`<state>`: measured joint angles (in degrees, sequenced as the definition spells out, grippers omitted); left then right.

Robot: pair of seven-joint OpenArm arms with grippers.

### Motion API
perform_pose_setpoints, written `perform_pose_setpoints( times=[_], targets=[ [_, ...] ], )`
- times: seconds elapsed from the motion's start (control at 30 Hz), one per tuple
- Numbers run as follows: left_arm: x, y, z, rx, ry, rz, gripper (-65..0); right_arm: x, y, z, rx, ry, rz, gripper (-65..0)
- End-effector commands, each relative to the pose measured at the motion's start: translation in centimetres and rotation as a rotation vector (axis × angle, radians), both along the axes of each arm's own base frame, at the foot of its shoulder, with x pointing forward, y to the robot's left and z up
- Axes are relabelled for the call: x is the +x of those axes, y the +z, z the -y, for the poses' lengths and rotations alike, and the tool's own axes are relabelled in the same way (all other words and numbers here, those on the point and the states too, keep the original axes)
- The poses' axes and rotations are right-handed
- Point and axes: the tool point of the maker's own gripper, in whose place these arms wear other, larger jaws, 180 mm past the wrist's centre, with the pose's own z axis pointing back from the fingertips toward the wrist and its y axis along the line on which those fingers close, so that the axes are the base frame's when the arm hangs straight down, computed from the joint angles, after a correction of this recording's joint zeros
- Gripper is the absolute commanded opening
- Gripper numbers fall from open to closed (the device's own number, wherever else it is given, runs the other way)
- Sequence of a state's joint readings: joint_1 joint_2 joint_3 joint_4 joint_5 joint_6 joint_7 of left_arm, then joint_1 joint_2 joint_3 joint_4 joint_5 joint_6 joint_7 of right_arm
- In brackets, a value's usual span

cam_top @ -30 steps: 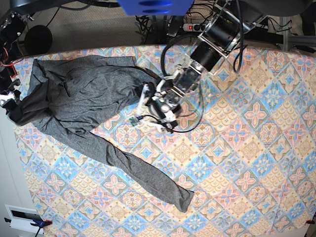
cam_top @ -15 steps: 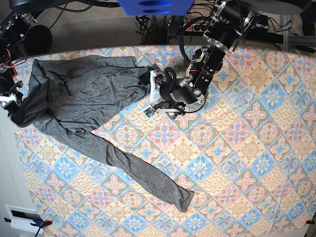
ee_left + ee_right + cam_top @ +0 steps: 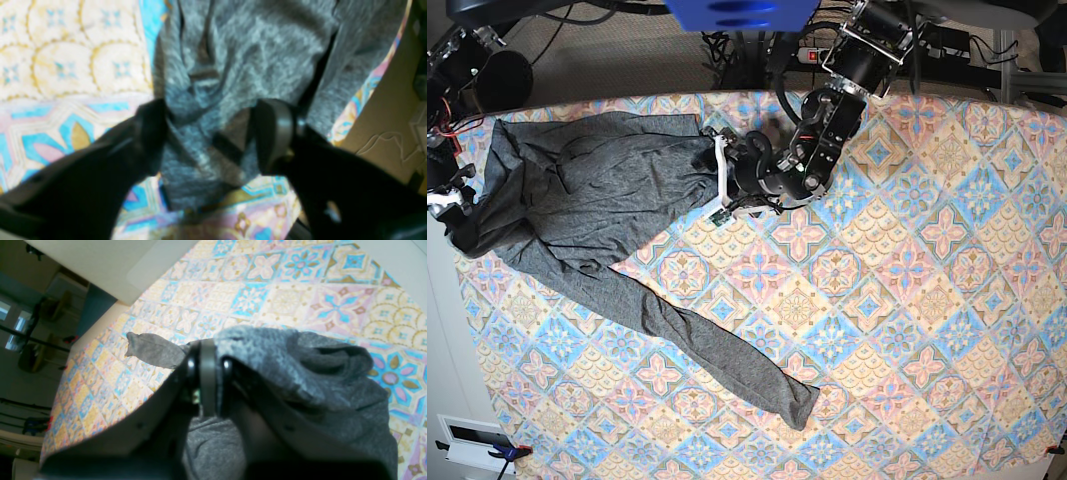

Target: Layout the t-shirt on the table in an organized manner, then fold the t-shirt properly

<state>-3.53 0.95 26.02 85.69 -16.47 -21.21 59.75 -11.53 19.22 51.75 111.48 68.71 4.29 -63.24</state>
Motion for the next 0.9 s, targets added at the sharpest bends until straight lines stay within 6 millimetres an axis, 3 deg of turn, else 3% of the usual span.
perform_pose_setpoints(
  times=[0.0, 0.1, 0.17, 0.2, 0.3, 0.4, 0.5, 0.63, 0.77, 0.87],
  targets=[
    [-0.3, -0.3, -0.2, 0.025, -0.013, -0.014, -32.8, 0.4, 1.7, 0.3, -0.031, 0.003, 0.049, -65.0],
    [-0.3, -1.0, -1.7, 0.06, -0.012, -0.018, -48.3, 0.4, 1.6, 0.3, -0.031, 0.004, 0.048, -65.0],
    [0.0, -1.3, -2.8, 0.087, -0.006, -0.011, -63.0, 0.3, 1.6, 0.3, -0.029, 0.003, 0.046, -65.0],
    [0.1, -1.7, -3.8, 0.108, -0.001, -0.011, -65.0, 0.3, 1.5, 0.2, -0.025, 0.002, 0.046, -65.0],
    [1.5, -2.0, -8.3, 0.161, 0.065, 0.013, -62.9, 0.2, 1.0, -0.1, -0.008, 0.001, 0.043, -65.0],
    [3.7, -2.0, -14.5, 0.229, 0.181, 0.032, -65.0, 0.0, 0.3, -0.6, 0.024, -0.004, 0.039, -65.0],
    [6.1, -1.0, -21.0, 0.287, 0.309, 0.089, -65.0, 0.2, -0.6, -1.8, 0.062, 0.011, 0.031, -65.0],
    [8.0, 0.7, -28.1, 0.357, 0.426, 0.165, -65.0, 1.1, -1.7, -4.4, 0.086, 0.087, 0.005, -65.0],
    [9.6, 2.7, -32.1, 0.406, 0.48, 0.22, -65.0, 1.3, -2.7, -6.5, 0.136, 0.119, -0.004, -65.0],
    [10.4, 2.4, -34.6, 0.424, 0.541, 0.192, -65.0, 1.4, -3.3, -7.8, 0.167, 0.139, -0.01, -65.0]
  ],
)
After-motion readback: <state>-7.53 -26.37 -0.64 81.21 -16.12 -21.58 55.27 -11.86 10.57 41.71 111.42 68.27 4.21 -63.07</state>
